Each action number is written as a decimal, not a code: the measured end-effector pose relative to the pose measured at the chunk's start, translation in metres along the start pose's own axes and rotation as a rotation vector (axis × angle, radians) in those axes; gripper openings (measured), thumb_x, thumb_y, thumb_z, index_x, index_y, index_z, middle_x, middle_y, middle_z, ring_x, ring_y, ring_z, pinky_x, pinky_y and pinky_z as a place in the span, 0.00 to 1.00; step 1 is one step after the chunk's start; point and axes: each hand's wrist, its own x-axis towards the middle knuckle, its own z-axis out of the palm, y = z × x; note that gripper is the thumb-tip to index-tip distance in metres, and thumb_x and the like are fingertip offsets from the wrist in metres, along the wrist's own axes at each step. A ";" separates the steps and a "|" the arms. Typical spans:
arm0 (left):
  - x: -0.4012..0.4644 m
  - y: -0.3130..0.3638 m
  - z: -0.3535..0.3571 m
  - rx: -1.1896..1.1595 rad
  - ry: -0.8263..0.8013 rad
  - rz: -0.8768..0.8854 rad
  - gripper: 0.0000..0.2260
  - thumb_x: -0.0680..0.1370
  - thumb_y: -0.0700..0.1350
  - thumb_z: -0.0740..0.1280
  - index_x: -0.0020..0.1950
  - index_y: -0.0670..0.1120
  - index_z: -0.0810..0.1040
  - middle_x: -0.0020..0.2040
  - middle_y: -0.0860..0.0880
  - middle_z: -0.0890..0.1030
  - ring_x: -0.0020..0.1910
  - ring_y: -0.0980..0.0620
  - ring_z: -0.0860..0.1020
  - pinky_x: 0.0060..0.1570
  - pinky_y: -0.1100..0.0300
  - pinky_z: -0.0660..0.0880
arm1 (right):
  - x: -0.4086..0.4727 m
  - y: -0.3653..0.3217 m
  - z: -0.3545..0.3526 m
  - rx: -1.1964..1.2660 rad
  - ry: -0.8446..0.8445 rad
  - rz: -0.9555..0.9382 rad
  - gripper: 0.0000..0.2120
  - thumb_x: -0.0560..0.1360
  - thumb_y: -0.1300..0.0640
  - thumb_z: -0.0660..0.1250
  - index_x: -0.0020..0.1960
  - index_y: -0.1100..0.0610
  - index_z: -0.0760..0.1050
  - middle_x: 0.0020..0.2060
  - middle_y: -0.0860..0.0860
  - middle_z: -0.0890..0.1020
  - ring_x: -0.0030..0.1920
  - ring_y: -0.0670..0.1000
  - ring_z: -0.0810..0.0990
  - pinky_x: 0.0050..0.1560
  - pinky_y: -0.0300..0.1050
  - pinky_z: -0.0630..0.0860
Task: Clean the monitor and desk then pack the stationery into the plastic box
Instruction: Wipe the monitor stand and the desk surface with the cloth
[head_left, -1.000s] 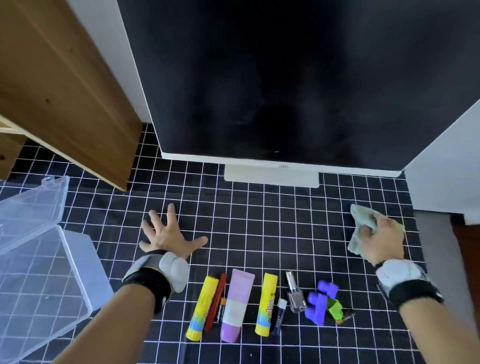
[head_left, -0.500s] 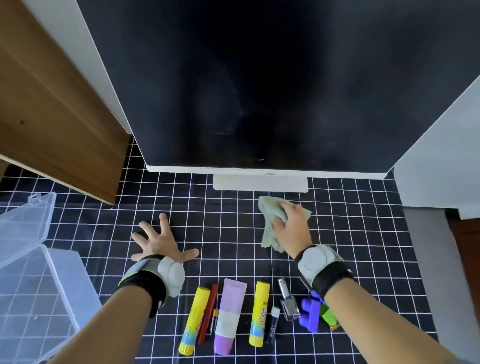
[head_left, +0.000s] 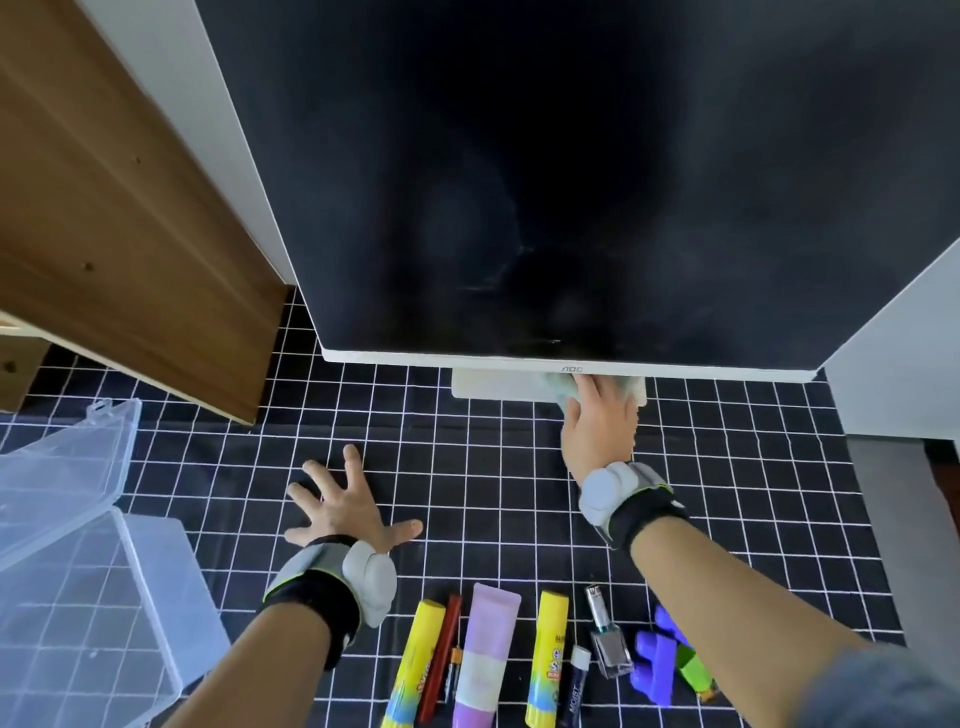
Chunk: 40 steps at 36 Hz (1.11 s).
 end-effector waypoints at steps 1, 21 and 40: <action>0.000 0.000 0.000 0.001 -0.007 -0.001 0.61 0.63 0.74 0.72 0.79 0.54 0.36 0.77 0.40 0.44 0.75 0.35 0.50 0.64 0.34 0.69 | -0.002 -0.009 0.005 -0.020 0.001 -0.011 0.22 0.73 0.60 0.66 0.67 0.53 0.73 0.61 0.52 0.78 0.61 0.60 0.75 0.64 0.65 0.68; -0.002 0.001 -0.004 -0.001 -0.053 0.003 0.60 0.64 0.73 0.71 0.79 0.55 0.34 0.78 0.40 0.40 0.77 0.35 0.46 0.64 0.35 0.67 | -0.004 0.002 0.001 -0.184 -0.285 -0.338 0.25 0.83 0.49 0.52 0.79 0.44 0.52 0.77 0.54 0.63 0.77 0.57 0.59 0.77 0.63 0.44; -0.001 0.001 -0.004 0.002 -0.060 -0.005 0.60 0.64 0.73 0.71 0.79 0.55 0.34 0.78 0.41 0.40 0.77 0.35 0.47 0.65 0.34 0.67 | -0.009 -0.096 0.038 -0.073 -0.252 -0.212 0.24 0.80 0.48 0.53 0.76 0.48 0.60 0.73 0.48 0.69 0.74 0.56 0.63 0.75 0.66 0.41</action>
